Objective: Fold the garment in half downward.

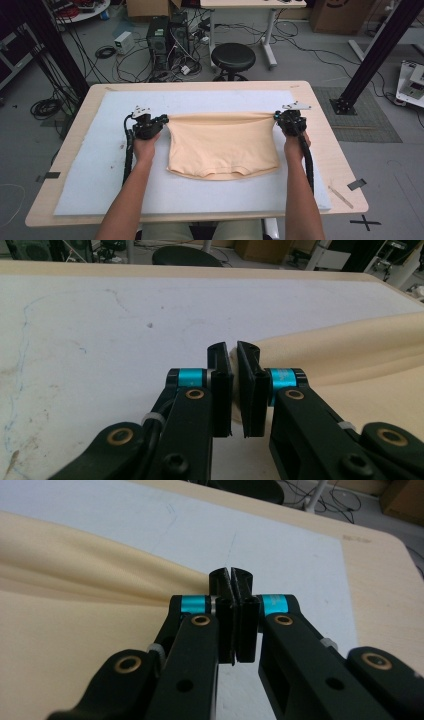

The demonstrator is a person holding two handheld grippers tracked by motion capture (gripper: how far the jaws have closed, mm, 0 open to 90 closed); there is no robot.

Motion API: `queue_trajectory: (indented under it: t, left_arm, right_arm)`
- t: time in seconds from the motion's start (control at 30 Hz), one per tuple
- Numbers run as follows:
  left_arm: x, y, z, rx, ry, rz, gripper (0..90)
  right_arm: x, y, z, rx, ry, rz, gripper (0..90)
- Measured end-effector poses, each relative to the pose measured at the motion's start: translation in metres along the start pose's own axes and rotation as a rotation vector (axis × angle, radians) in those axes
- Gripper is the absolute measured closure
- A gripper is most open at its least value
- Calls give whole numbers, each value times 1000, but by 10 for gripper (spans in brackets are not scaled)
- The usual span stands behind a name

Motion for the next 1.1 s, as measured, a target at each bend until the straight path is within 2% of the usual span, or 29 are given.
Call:
queue_trajectory:
  t: [0.07,0.13,0.17,0.23,0.27,0.33,0.4,0.47,0.57,0.67,0.7,0.77,0.93,0.97,1.03,1.1]
  left_arm:
    - [3,1,3,6,-16,4,836]
    - [2,1,2,-3,-11,8,757]
    - [0,0,2,-17,-14,2,680]
    - [-5,-4,1,-55,-39,12,542]
    - [-8,-5,0,-59,-55,18,515]
    - [-16,-4,-1,-43,-68,35,489]
    - [-25,0,0,-41,-76,63,491]
    - [-35,8,3,-19,-96,95,491]
    - [-49,21,12,7,-136,139,495]
    - [-61,31,22,10,-194,164,496]
    - [-65,34,25,14,-210,176,495]
    - [-71,41,32,41,-244,182,494]
    - [-81,45,44,34,-295,197,488]
    - [-82,46,46,31,-303,202,488]
    - [-84,48,49,39,-316,203,492]
    - [-86,49,51,53,-319,198,523]
  right_arm:
    - [7,-3,3,22,-15,-2,900]
    - [11,-8,5,42,-24,-17,885]
    - [13,-10,7,57,-33,-31,835]
    - [12,-13,7,78,-42,-45,652]
    - [10,-13,9,120,-42,-87,599]
    - [1,-12,11,156,-22,-107,555]
    - [-13,-13,13,172,26,-121,555]
    - [-27,-14,17,144,28,-115,555]
    - [-48,-16,27,104,0,-120,557]
    - [-65,-19,42,109,-22,-160,563]
    - [-69,-20,47,97,-33,-177,564]
    - [-77,-23,57,93,-60,-200,563]
    - [-87,-30,75,71,-142,-258,565]
    - [-88,-31,78,65,-157,-258,576]
    - [-90,-33,83,72,-186,-265,637]
    - [-92,-33,85,66,-182,-281,712]
Point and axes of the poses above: each handheld gripper's, and its own axes: x roughly forward along the jaws, z roughly out of its underside, y roughly to its right, the point moved 1 cm from there along x, roughly forward along the jaws, and after that the axes turned 4 degrees about y, right-handed, at the moved point
